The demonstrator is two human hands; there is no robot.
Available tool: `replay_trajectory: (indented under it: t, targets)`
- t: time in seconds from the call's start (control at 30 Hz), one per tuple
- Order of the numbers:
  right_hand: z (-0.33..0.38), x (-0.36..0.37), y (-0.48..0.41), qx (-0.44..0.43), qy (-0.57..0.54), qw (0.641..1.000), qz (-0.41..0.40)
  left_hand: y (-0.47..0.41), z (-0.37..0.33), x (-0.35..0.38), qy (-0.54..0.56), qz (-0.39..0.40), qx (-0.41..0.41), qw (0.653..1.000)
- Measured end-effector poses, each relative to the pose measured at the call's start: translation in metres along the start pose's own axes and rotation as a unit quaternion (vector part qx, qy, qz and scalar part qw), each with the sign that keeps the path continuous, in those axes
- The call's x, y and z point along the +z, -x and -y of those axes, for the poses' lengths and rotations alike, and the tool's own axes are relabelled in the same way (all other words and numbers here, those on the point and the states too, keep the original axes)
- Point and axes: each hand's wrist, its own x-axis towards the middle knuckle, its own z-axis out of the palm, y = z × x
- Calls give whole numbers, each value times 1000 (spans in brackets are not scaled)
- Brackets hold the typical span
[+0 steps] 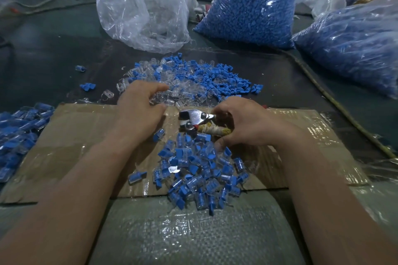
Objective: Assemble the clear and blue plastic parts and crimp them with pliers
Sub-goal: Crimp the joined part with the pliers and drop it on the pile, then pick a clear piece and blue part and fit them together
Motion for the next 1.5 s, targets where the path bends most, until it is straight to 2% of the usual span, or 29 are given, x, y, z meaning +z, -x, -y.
replay_trajectory:
  t: [0.13,0.27,0.57,0.67,0.77,0.83,0.93,1.03,1.23,1.5]
  targets:
    - [-2,1,-1,-7,-7,1000,18,-4,5,3,-38,69,16,997]
    - [-6,-1,1,1,-23,999,39,-7,7,7,-56,100,28,993]
    - [-5,-4,3,18,-86,996,7,-6,4,9,-51,76,28,995]
    - [-5,-5,3,14,-108,993,-39,-4,0,6,-30,52,19,998]
    - [-12,-8,0,45,-139,979,-144,1,-5,2,16,5,-1,1000]
    - [-21,-9,-4,84,-119,964,-221,5,-9,-1,65,-20,-18,998]
    - [-34,-4,-12,147,-65,950,-266,9,-13,-4,119,-37,-39,992]
    - [-40,2,-20,165,-50,951,-256,11,-13,-3,156,-39,-42,986]
    - [-40,8,-32,174,29,968,-176,10,-13,-5,187,-9,0,982]
    - [-40,7,-30,167,9,963,-210,11,-13,-2,220,29,-10,975]
